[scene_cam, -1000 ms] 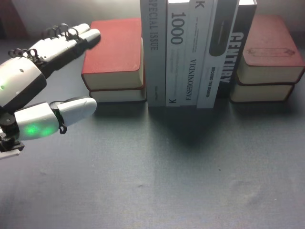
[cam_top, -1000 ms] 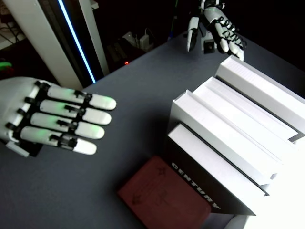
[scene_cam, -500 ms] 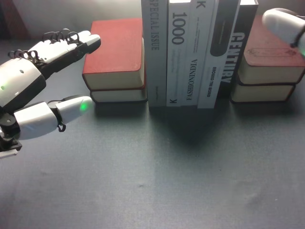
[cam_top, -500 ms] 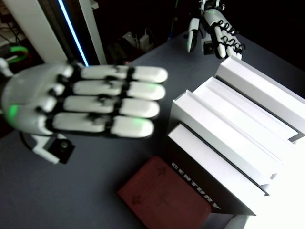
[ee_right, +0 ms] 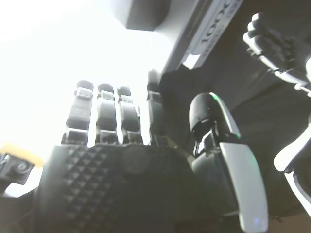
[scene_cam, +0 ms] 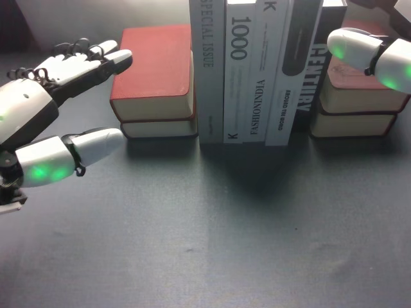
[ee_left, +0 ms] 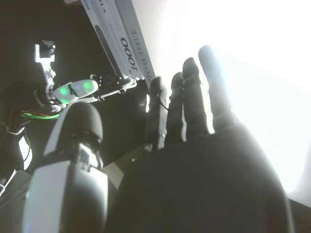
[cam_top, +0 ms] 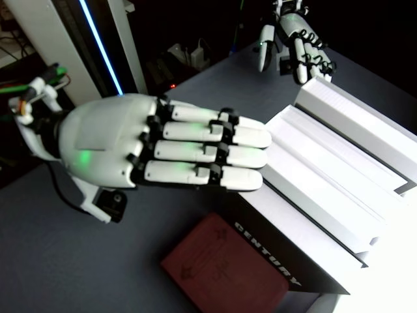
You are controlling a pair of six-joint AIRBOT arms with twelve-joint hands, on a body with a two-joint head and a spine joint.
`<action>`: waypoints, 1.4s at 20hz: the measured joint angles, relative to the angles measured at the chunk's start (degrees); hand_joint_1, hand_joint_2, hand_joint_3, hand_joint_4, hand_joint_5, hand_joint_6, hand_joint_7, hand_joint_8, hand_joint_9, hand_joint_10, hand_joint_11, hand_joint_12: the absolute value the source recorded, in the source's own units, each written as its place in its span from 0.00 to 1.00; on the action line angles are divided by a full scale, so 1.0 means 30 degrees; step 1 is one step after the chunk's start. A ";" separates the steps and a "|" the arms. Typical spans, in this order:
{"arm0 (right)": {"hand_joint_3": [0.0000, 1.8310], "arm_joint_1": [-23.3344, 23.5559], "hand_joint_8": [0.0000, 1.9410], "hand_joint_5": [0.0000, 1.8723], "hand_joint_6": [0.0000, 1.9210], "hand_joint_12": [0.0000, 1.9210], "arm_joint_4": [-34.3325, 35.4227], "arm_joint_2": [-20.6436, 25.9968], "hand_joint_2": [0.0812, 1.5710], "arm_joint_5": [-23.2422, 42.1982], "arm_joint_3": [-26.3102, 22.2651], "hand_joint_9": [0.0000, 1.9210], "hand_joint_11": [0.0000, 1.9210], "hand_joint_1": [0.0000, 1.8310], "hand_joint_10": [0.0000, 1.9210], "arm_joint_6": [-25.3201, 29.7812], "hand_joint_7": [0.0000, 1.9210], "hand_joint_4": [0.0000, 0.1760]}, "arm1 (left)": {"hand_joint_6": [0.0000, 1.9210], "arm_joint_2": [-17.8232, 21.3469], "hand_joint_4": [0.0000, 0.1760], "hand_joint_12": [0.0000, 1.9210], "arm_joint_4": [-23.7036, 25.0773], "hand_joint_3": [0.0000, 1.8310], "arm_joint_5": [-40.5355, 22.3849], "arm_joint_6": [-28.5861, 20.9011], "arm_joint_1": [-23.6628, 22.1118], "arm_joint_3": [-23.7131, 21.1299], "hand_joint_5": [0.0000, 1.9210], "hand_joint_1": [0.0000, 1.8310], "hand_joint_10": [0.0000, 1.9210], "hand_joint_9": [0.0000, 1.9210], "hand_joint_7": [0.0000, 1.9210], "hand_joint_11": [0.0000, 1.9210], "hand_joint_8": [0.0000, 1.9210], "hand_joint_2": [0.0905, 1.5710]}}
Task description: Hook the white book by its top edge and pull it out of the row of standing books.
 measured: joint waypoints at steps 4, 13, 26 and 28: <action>0.00 -0.0277 0.08 0.32 0.20 0.80 -0.0204 0.0321 0.92 0.0765 -0.1049 0.00 0.00 0.18 0.00 0.0138 0.05 0.28 | 0.00 0.0000 0.01 0.23 -0.0277 0.00 -0.0153 -0.0015 0.0277 -0.0051 0.02 0.16 0.00 0.04 0.00 0.00 0.00 0.86; 0.00 -0.4947 0.00 0.23 0.46 0.36 -0.1144 0.1683 0.96 0.5246 -0.2994 0.00 0.00 0.05 0.00 0.2317 0.06 0.00 | 0.00 0.0168 0.00 0.28 -0.1027 0.00 -0.0947 -0.0015 0.0947 -0.0291 0.00 0.23 0.00 0.03 0.00 0.00 0.00 0.85; 0.00 -0.9704 0.12 0.23 0.41 0.92 -0.1304 0.1202 0.99 0.4969 -0.3832 0.20 0.03 0.12 0.50 0.5311 0.38 0.00 | 0.00 0.0175 0.00 0.40 -0.1654 0.00 -0.1333 0.0000 0.1180 -0.0321 0.01 0.24 0.00 0.02 0.00 0.00 0.00 0.84; 0.00 -0.9704 0.22 0.19 0.38 0.91 -0.0758 0.1195 0.98 0.4932 -0.3781 0.28 0.02 0.14 0.51 0.5304 0.36 0.00 | 0.00 0.0175 0.00 0.40 -0.1734 0.00 -0.1362 0.0000 0.1180 -0.0328 0.01 0.24 0.00 0.02 0.00 0.00 0.00 0.85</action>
